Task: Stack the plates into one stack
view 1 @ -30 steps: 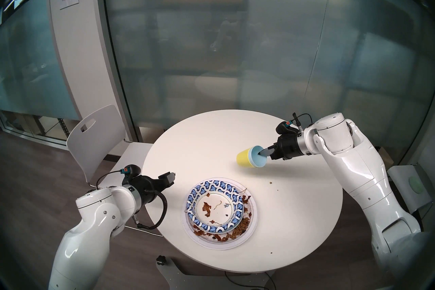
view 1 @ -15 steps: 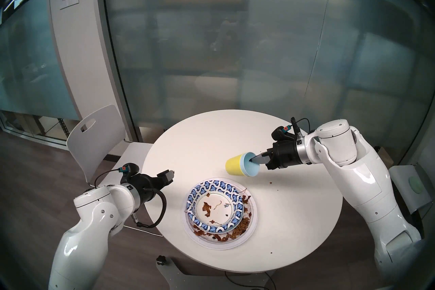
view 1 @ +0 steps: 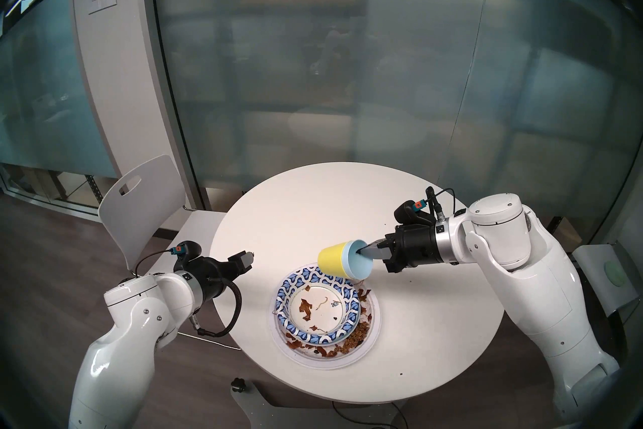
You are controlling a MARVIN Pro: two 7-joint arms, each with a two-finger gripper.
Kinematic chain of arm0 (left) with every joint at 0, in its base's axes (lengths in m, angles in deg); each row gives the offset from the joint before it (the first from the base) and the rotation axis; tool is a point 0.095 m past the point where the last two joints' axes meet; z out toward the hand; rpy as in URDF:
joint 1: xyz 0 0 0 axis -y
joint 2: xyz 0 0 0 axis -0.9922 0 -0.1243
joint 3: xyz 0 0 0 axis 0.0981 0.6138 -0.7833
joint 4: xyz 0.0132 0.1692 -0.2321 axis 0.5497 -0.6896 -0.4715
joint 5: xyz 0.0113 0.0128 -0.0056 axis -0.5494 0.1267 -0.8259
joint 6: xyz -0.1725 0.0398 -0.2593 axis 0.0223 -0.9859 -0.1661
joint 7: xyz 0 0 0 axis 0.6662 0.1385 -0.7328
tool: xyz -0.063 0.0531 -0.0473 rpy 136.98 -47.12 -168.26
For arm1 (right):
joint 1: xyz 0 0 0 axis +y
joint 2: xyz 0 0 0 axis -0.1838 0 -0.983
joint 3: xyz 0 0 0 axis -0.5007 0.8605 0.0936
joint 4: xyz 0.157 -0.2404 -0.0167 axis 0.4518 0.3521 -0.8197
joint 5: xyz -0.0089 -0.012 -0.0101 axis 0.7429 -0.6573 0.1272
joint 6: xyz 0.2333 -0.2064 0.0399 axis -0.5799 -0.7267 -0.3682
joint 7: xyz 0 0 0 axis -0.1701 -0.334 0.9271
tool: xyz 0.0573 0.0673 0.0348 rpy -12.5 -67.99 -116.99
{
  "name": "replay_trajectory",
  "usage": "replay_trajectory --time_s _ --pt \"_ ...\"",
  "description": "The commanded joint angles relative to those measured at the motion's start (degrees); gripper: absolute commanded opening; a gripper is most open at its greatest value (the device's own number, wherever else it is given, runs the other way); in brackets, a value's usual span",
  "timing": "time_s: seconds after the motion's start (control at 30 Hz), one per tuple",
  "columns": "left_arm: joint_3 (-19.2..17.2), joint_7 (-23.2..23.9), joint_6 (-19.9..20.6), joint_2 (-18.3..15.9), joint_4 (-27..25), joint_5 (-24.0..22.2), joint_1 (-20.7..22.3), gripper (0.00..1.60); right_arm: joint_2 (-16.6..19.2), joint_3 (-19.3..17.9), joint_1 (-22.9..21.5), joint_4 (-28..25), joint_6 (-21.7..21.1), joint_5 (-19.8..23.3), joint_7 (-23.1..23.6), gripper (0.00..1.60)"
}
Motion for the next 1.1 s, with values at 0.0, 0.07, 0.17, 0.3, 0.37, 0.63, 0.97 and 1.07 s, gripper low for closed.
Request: replay_trajectory --time_s 0.0,0.07,0.17,0.3,0.37,0.63,0.97,1.07 --pt "-0.8 0.5 -0.1 -0.2 -1.1 -0.3 -0.2 1.6 -2.6 2.2 0.9 -1.5 0.1 1.1 -2.5 0.0" --pt "-0.9 0.6 -0.1 -0.2 -1.0 -0.5 -0.3 1.6 -3.5 3.3 0.3 -1.0 0.1 1.1 -3.1 0.0" --pt "-1.1 0.8 -0.1 -0.3 -1.0 -0.7 -0.4 1.6 -4.6 5.4 -1.2 0.3 0.1 1.0 -3.7 0.0" --pt "-1.8 1.1 -0.2 -0.4 -0.9 -1.0 -0.7 1.6 -5.0 8.0 -3.1 2.0 0.1 1.3 -3.8 0.0" --pt "-2.3 1.1 -0.2 -0.5 -0.7 -1.1 -0.9 1.6 -4.8 9.1 -3.6 2.4 0.1 1.6 -3.7 0.0" --pt "-3.1 1.6 -0.4 -0.9 -0.2 -1.3 -1.2 1.6 -3.3 10.9 -3.4 2.5 0.1 3.6 -4.9 0.0" --pt "-2.3 1.7 -0.5 -0.9 0.0 -1.2 -0.8 1.6 -2.1 12.4 -3.0 2.9 0.1 5.6 -6.7 0.0" --pt "-2.1 1.8 -0.6 -1.0 0.1 -1.0 -0.8 1.6 -1.9 12.6 -3.1 3.2 0.1 6.1 -7.2 0.0"
